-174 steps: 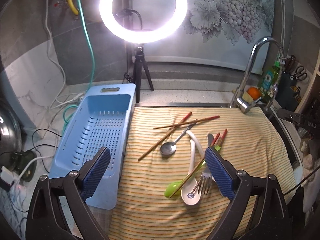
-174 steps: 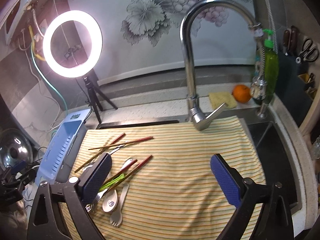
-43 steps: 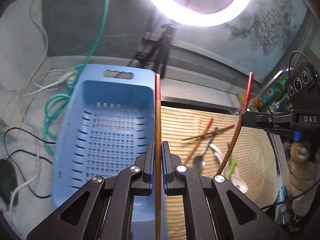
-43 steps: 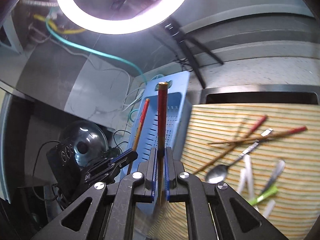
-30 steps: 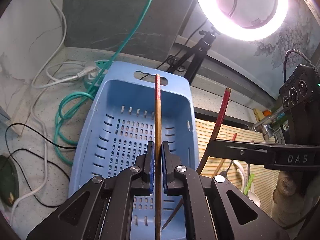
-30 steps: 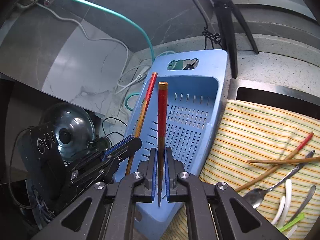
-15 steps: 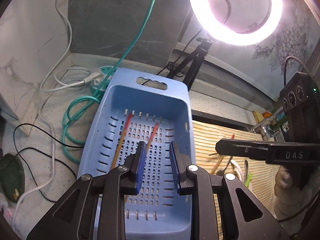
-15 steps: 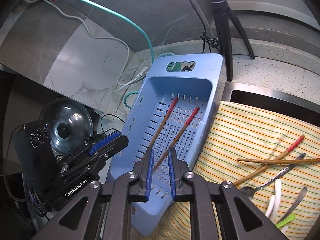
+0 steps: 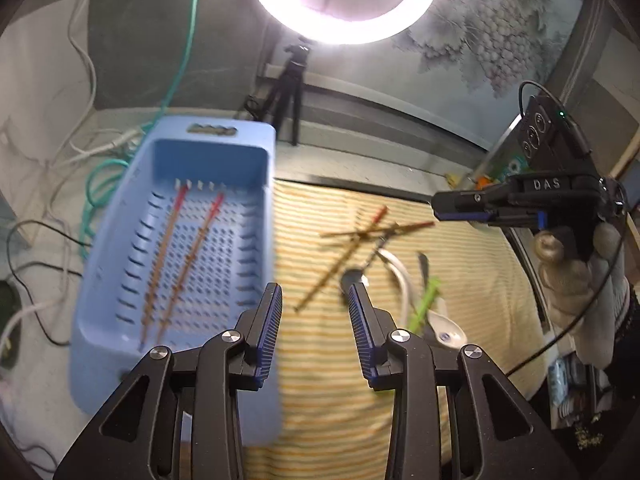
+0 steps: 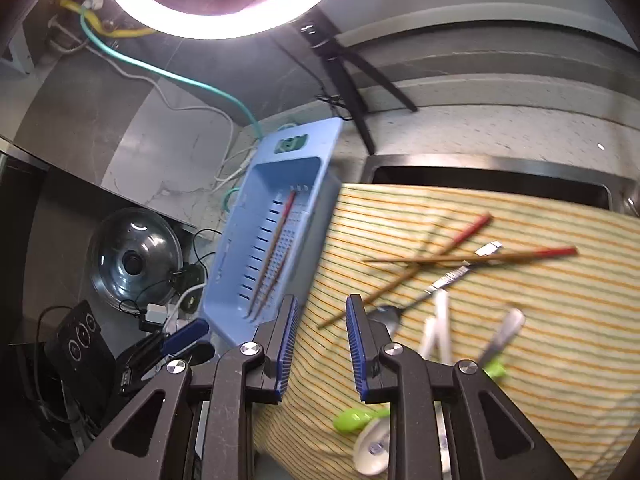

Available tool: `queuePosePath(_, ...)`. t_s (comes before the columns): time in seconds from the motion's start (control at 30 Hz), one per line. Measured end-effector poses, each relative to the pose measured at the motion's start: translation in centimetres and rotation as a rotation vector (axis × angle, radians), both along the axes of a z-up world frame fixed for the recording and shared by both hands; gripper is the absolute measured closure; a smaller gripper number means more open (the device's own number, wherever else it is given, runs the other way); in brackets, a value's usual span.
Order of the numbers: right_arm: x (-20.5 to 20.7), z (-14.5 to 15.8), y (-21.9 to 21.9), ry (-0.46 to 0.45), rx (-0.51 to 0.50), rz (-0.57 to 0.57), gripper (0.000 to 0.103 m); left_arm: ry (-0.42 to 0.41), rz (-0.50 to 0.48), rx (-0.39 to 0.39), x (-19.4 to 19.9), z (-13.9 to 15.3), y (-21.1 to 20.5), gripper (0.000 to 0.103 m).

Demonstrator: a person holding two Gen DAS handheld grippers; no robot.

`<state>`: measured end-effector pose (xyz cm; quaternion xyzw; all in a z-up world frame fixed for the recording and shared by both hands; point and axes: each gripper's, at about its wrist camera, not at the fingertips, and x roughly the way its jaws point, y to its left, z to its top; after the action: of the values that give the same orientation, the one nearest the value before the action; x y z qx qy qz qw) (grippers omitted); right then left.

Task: Organize utensils
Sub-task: 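Move the right tool back over the utensils toward the silver spoon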

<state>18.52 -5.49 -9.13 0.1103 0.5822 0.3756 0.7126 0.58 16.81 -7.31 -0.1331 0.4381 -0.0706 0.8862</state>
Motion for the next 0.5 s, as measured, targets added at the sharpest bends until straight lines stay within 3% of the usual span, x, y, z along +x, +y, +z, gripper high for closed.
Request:
queuePosePath(0.27, -1.1, -2.6, -6.7, 0.058, -0.029, -0.075, 0.081, 0.053, -0.052, -0.058, -2.2, -1.9, -4.4, 0.070)
queuePosePath(0.5, -0.8, -4.4, -8.6, 0.095, -0.020, -0.109, 0.081, 0.089, -0.065, -0.046, -2.0, -3.3, -6.6, 0.070)
